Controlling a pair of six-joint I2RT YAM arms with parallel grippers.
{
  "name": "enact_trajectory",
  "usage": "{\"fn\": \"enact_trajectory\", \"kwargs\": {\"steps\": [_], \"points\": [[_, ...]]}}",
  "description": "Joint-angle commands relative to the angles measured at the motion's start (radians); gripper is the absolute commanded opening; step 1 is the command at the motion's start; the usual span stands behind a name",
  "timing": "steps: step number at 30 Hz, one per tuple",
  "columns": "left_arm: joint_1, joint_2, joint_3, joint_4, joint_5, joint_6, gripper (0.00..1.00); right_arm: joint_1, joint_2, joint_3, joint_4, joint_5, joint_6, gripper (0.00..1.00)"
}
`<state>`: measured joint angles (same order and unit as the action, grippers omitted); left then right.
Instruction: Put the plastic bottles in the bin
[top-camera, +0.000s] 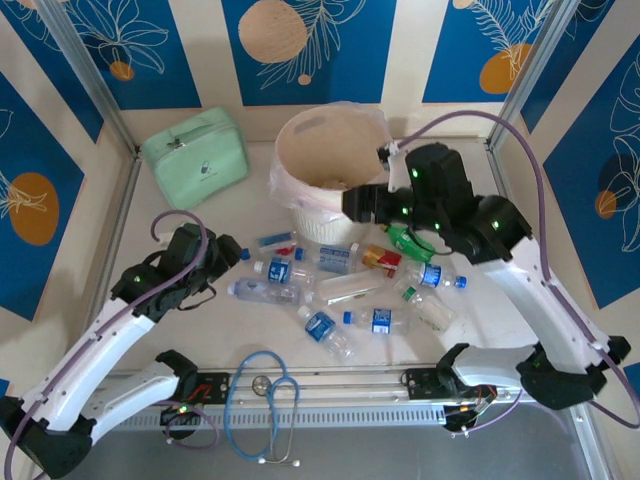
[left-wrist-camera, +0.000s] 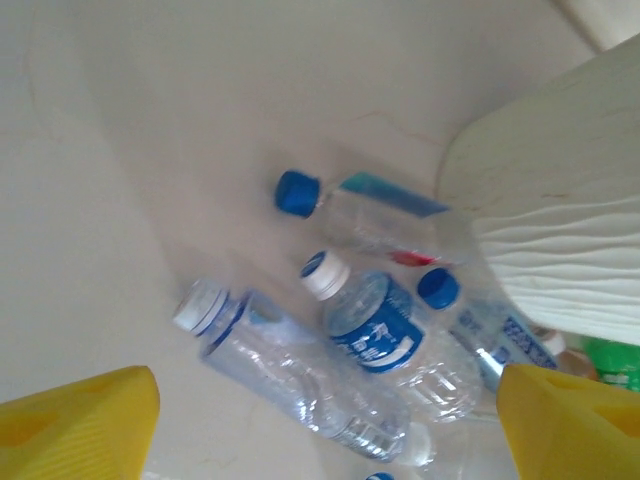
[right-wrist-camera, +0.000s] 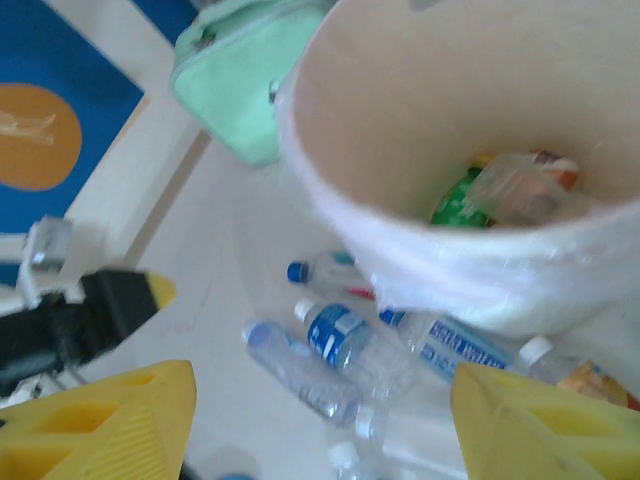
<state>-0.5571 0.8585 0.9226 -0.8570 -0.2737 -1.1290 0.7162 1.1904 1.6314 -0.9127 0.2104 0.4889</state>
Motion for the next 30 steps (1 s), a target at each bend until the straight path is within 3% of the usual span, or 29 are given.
{"fn": "enact_trajectory", "kwargs": {"steps": [1,7,20,30], "points": [[0.014,0.010,-0.053,-0.018,0.069,-0.103,0.85,0.049,-0.067,-0.093,-0.037,0.065,-0.001,0.69],[0.008,0.066,-0.169,0.090,0.178,-0.218,0.83,0.117,-0.149,-0.270,-0.032,0.067,0.068,0.69],[-0.036,0.225,-0.242,0.263,0.177,-0.357,0.84,0.174,-0.126,-0.366,0.026,0.050,0.109,0.69],[-0.037,0.334,-0.210,0.270,0.136,-0.389,0.79,0.204,-0.109,-0.369,0.040,0.052,0.113,0.69]]}}
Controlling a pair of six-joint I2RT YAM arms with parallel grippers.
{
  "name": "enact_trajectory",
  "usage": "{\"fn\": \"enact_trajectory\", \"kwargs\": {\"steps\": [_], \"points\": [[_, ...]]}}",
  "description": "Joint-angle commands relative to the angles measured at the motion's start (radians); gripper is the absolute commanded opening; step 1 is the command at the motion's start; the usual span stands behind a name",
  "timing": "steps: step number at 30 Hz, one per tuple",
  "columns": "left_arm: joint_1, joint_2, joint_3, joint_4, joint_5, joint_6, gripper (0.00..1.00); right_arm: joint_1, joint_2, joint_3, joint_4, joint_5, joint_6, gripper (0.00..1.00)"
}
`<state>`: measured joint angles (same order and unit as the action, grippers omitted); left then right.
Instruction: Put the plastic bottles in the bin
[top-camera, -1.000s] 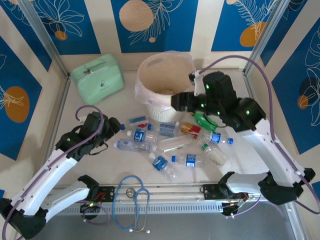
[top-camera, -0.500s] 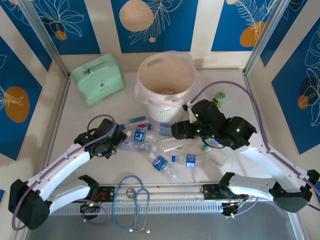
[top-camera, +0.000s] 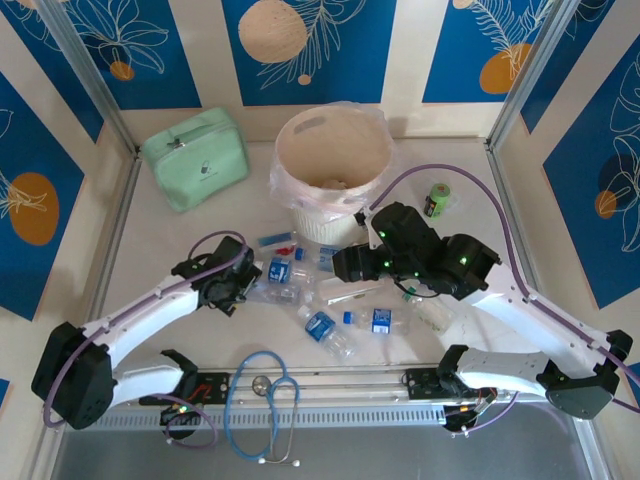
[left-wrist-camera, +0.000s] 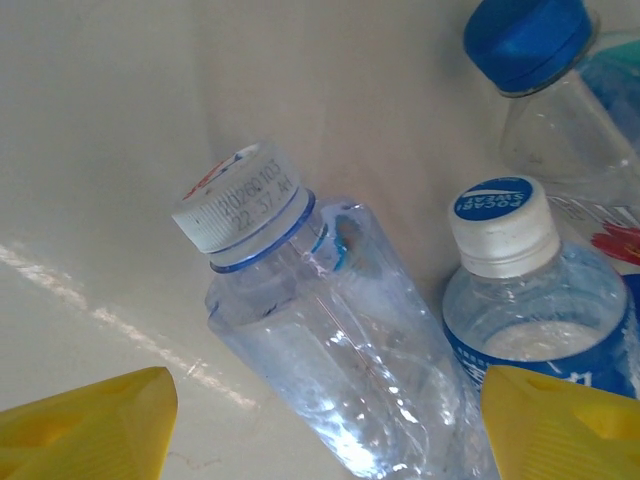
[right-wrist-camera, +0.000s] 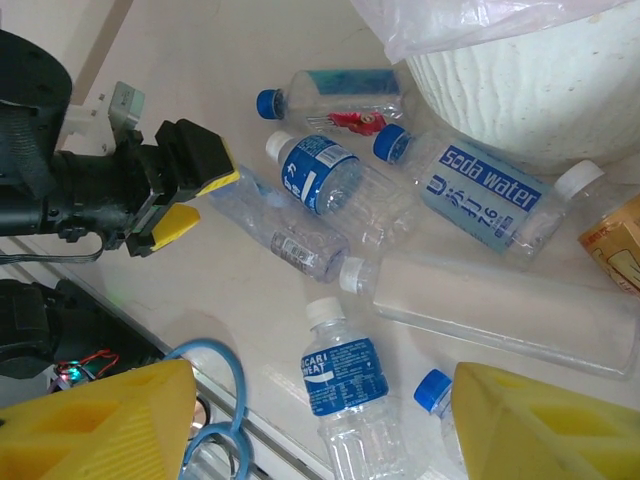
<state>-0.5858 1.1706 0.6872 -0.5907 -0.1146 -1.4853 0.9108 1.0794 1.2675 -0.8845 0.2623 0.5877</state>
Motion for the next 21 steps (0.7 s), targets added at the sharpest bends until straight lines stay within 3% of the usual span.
{"fn": "enact_trajectory", "kwargs": {"steps": [1,21], "points": [[-0.008,0.035,0.027,0.008,-0.023,-0.034,0.79,0.011,0.002,-0.004,0.011,0.000,0.014,0.69],[-0.006,0.272,0.078,0.006,-0.015,-0.038,0.71,0.029,0.029,0.014,0.015,-0.002,0.017,0.69]]}}
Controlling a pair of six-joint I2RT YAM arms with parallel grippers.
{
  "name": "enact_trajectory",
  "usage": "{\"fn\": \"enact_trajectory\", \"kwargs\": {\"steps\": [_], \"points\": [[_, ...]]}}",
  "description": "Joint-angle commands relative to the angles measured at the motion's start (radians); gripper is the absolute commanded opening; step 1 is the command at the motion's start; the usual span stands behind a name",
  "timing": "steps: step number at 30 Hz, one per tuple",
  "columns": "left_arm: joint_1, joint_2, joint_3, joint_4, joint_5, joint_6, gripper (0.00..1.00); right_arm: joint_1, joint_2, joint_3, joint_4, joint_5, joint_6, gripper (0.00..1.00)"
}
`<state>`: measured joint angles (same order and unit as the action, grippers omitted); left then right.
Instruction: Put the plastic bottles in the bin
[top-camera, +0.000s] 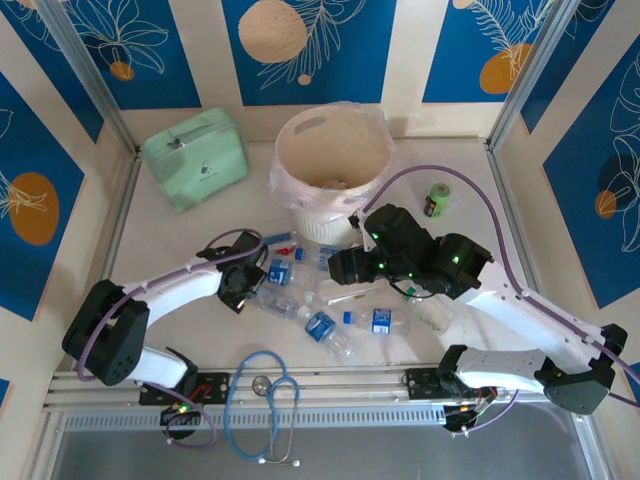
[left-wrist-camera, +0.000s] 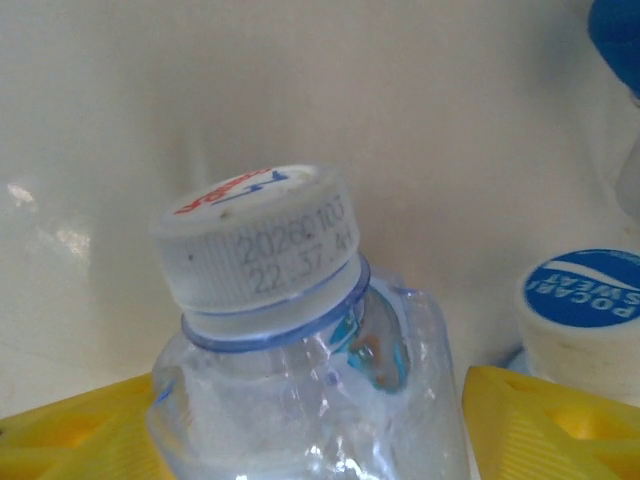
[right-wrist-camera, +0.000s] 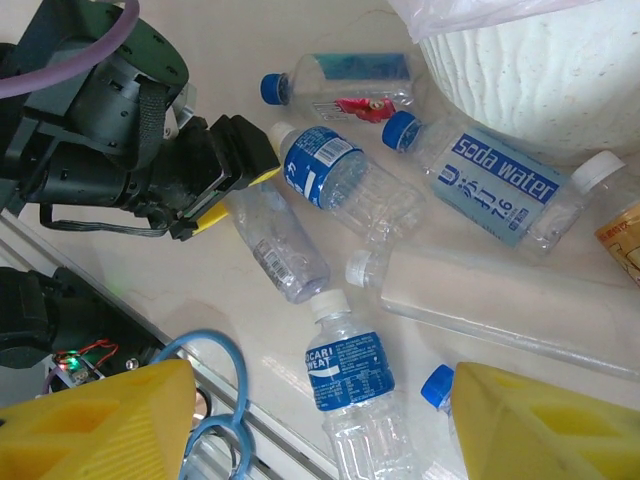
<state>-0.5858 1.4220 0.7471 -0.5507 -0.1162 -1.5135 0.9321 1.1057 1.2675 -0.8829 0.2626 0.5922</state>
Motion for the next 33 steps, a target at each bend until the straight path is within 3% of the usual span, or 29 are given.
{"fn": "enact_trajectory", "kwargs": {"steps": [1,17,23,28,33], "points": [[-0.006,0.029,0.014,-0.028,-0.011,-0.008,0.71,0.007,0.005,0.016,0.013,-0.002,0.012,0.69],[-0.006,0.003,-0.015,-0.049,-0.026,0.034,0.56,0.007,-0.006,0.009,0.019,0.012,0.021,0.67],[-0.008,-0.105,0.006,-0.093,-0.017,0.068,0.54,0.013,0.009,0.037,0.024,-0.026,0.017,0.67],[-0.008,-0.241,0.109,-0.163,-0.010,0.171,0.54,0.031,0.039,0.078,0.039,-0.097,0.011,0.67],[-0.009,-0.351,0.241,-0.190,0.023,0.296,0.53,0.064,0.091,0.142,0.061,-0.163,-0.012,0.79]]}}
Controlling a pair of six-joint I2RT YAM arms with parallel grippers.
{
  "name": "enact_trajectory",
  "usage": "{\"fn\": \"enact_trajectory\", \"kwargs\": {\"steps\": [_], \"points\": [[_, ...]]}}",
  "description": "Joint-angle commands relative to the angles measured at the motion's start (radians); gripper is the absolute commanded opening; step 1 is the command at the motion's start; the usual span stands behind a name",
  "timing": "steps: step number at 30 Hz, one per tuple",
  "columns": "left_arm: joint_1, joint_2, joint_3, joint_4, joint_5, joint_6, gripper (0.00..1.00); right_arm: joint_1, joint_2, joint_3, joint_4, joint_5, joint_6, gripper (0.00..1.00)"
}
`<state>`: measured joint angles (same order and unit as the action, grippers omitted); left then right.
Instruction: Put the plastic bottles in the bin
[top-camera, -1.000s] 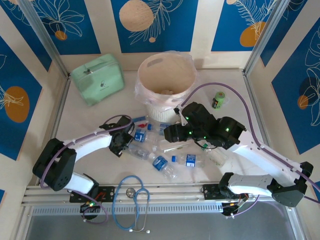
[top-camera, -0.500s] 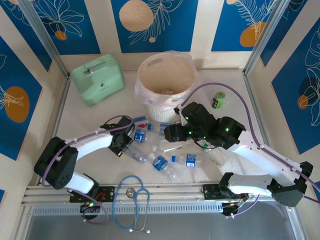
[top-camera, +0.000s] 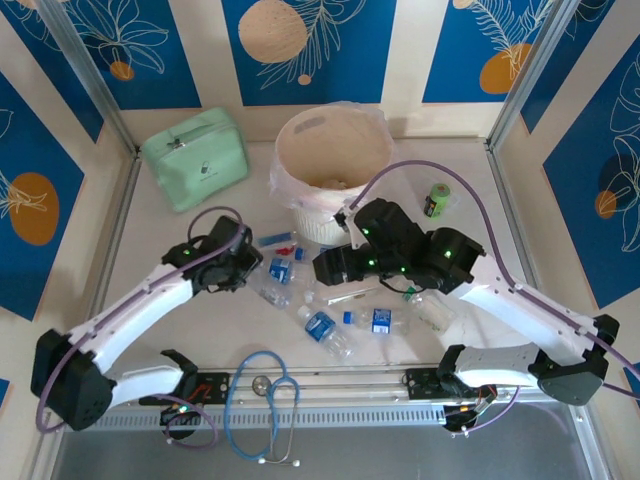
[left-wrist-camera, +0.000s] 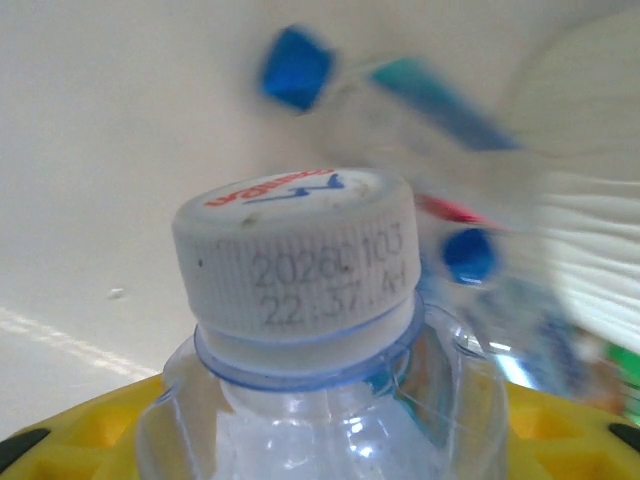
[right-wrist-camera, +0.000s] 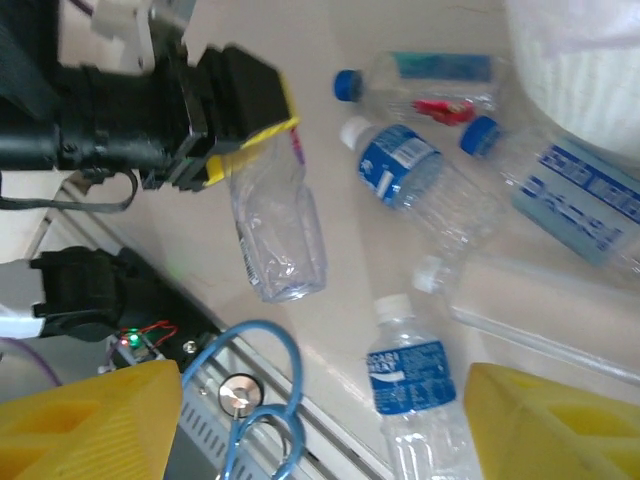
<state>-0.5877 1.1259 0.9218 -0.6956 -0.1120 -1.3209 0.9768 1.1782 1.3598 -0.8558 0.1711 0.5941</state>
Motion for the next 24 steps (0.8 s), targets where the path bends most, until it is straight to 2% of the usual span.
{"fn": "enact_trajectory", "kwargs": {"steps": [1,5,10,20,24], "points": [[-0.007,-0.074,0.077,-0.025,0.038,0.120,0.53,0.022,0.027,0.061,0.041,-0.081,-0.015,0.79],[-0.010,-0.112,0.145,0.031,0.110,0.169,0.51,0.015,0.079,0.117,0.060,-0.120,-0.003,0.81],[-0.038,-0.120,0.237,0.048,0.116,0.222,0.51,0.008,0.141,0.173,0.074,-0.163,0.018,0.84],[-0.051,-0.144,0.219,0.250,0.216,0.206,0.52,0.003,0.177,0.150,0.170,-0.297,0.086,0.84],[-0.051,-0.146,0.193,0.340,0.266,0.193,0.52,-0.009,0.186,0.142,0.185,-0.314,0.102,0.81]]}}
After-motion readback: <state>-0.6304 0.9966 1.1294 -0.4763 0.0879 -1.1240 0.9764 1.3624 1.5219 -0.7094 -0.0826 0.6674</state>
